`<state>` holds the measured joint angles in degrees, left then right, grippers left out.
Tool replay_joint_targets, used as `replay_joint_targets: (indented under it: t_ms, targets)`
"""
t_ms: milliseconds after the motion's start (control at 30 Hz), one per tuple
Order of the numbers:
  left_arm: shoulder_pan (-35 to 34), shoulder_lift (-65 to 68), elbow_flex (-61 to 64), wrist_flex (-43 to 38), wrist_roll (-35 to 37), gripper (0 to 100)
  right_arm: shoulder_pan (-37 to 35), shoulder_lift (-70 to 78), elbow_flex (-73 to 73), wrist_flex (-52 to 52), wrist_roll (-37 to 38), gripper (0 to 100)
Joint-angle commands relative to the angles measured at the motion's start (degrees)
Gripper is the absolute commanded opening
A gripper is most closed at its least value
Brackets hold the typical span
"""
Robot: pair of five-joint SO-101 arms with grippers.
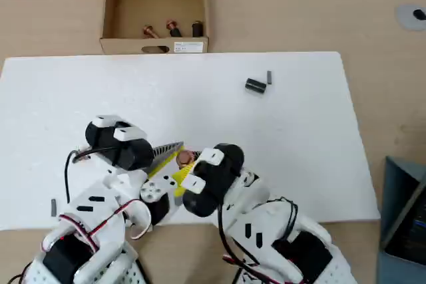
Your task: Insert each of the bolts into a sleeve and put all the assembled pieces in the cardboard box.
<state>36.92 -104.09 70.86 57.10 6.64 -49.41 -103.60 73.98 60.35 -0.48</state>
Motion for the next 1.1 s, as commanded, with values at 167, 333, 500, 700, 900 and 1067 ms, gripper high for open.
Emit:
replay_joint_targets:
  t_ms: [167,333,500,700,900,1067]
  targets:
    - [-1.1,0.0,-9.1,1.8,-0.4,18,-0.4,-5.1,-0.4,-1.8,0.3,0.9]
    - [-7.5,0.0,-11.8,1.8,-0.5,18,-0.4,-5.1,-0.3,-1.8,0.3,0.9]
    - [-13.3,0.0,-13.7,3.5,-0.9,18,-0.3,-5.1,-0.3,-1.7,0.1,0.9]
    - [-22.7,0.0,-13.5,10.3,-2.6,0,8.1,-5.1,2.4,-1.7,-0.3,0.9]
    - [-34.2,0.0,-8.0,17.0,-10.6,0,13.8,-4.7,2.7,2.4,-3.2,0.9]
    - [-40.7,0.0,1.2,19.7,-11.8,0,14.3,-4.2,-1.8,3.5,-8.9,0.9]
